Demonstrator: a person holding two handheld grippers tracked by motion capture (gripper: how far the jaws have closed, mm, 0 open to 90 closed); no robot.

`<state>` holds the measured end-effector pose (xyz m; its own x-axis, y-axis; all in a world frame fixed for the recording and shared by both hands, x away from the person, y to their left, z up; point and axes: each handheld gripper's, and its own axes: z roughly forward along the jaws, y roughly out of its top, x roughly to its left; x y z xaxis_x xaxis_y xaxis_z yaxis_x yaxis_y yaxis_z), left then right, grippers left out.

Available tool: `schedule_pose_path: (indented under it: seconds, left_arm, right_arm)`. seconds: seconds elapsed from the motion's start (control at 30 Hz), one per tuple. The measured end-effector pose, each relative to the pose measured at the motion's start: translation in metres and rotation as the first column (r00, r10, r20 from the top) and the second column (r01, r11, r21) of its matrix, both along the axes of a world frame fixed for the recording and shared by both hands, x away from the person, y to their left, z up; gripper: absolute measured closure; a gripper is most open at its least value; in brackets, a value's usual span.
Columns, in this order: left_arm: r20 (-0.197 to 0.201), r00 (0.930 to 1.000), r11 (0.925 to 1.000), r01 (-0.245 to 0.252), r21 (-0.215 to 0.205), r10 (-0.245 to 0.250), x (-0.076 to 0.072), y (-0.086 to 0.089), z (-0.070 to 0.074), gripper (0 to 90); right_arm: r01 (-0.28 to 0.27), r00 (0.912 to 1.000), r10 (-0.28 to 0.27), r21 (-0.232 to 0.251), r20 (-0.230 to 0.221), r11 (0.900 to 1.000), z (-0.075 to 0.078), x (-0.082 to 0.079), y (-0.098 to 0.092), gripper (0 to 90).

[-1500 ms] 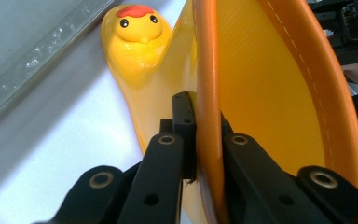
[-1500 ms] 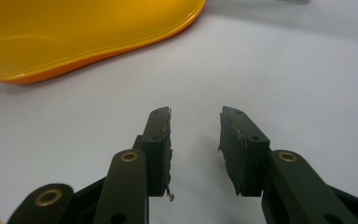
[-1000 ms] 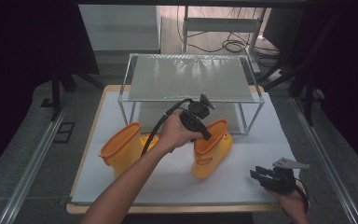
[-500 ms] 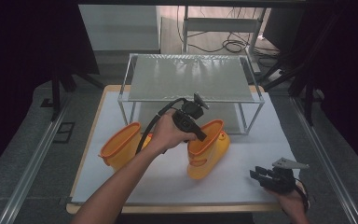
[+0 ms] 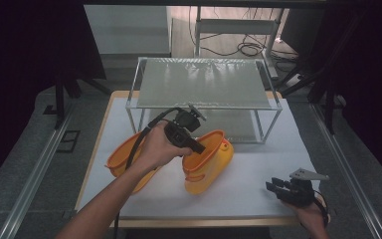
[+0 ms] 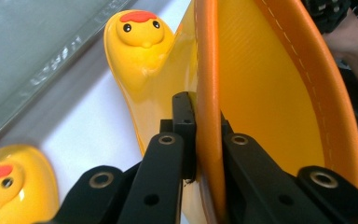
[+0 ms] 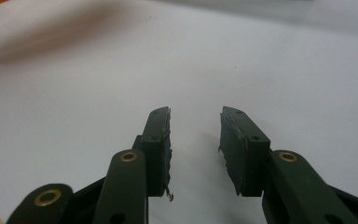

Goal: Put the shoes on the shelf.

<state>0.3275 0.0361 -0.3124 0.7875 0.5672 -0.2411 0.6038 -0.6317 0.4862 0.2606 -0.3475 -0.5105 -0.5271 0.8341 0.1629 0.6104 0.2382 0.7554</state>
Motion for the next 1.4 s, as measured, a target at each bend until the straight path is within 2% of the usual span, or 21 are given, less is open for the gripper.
schedule_pose_path:
  seconds: [0.4, 0.6, 0.97, 1.4]
  left_arm:
    - [0.000, 0.9992, 0.9986, -0.040, 0.035, 0.040, -0.003, 0.035, -0.006, 88.4]
    - [-0.004, 0.9985, 0.9972, -0.054, 0.052, 0.054, -0.003, 0.047, -0.011, 88.3]
    - [-0.010, 0.9987, 0.9965, -0.049, 0.068, 0.050, -0.009, 0.068, -0.018, 88.3]
    - [-0.010, 0.9983, 0.9948, -0.057, 0.084, 0.058, -0.011, 0.087, -0.026, 88.4]
  right_arm:
    - [-0.002, 1.0000, 0.002, -0.004, -0.004, 1.000, -0.001, 0.000, 0.001, 63.4]
    - [0.000, 1.0000, 0.000, -0.004, -0.005, 1.000, -0.002, 0.000, 0.001, 63.4]
    - [0.001, 1.0000, -0.001, -0.003, -0.003, 1.000, -0.002, 0.001, 0.002, 63.4]
    - [0.004, 0.9999, -0.004, -0.002, -0.009, 1.000, -0.003, 0.001, 0.002, 63.4]
